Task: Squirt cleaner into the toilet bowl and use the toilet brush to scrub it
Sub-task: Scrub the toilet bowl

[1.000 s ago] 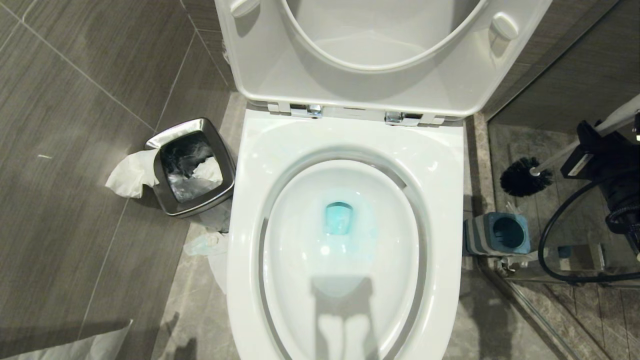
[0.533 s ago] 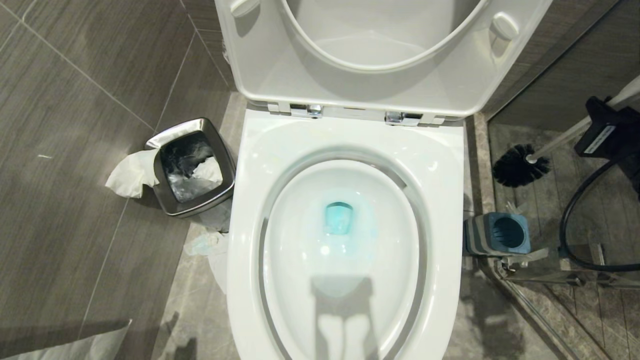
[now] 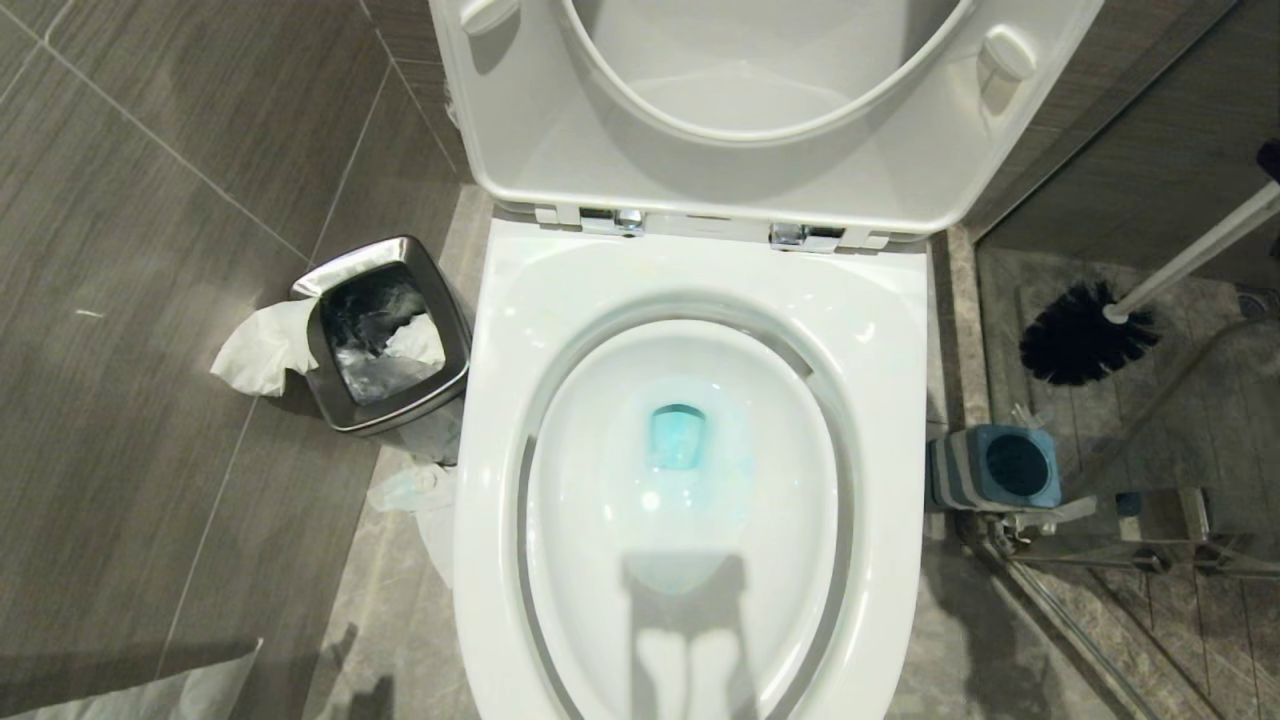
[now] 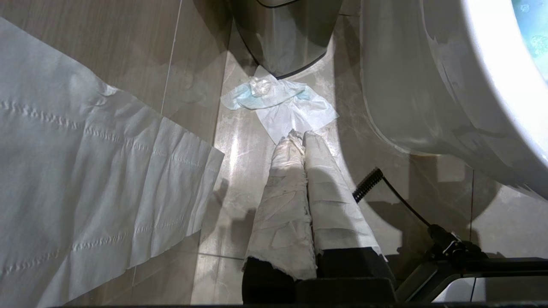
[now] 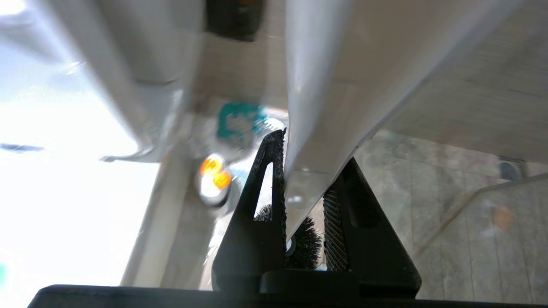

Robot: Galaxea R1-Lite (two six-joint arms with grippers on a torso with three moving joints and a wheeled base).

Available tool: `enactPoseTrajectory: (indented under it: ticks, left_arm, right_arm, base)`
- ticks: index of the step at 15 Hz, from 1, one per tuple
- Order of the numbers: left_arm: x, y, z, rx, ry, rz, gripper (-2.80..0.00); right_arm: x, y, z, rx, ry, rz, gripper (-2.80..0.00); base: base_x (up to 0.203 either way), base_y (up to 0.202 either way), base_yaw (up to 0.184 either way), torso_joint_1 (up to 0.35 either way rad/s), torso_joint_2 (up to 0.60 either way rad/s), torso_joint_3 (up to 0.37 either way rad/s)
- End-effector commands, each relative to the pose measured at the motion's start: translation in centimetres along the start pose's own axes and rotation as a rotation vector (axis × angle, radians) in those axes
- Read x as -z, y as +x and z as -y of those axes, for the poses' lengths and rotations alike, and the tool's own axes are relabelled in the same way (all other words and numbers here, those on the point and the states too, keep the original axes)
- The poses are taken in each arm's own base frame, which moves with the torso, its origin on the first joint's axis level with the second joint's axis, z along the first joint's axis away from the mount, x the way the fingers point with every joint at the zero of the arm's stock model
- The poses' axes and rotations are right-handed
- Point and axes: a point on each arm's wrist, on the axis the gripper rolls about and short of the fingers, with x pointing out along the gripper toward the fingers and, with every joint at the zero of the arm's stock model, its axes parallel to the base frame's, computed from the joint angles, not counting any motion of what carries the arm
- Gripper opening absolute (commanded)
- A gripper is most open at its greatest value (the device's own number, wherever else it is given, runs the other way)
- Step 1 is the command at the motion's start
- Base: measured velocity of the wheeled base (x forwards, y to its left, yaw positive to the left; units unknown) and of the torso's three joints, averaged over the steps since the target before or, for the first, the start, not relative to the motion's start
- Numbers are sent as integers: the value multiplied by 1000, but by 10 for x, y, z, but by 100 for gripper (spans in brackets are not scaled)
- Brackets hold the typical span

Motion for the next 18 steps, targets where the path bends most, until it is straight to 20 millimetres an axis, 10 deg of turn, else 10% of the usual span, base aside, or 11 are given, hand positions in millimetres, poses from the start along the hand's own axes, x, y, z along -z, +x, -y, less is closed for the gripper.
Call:
enactPoseTrajectory:
  ticks: [1,18]
  left_arm:
    - [0,0,0,-1,0,-2,-280]
    - [0,0,0,-1,0,-3,-280]
  right_arm:
    - [-18,-19,6,-6,9,38,-280]
    - [-90,-80,22,-309,105,0,-280]
  base:
    - [0,0,0,0,0,0]
    - [0,0,0,0,0,0]
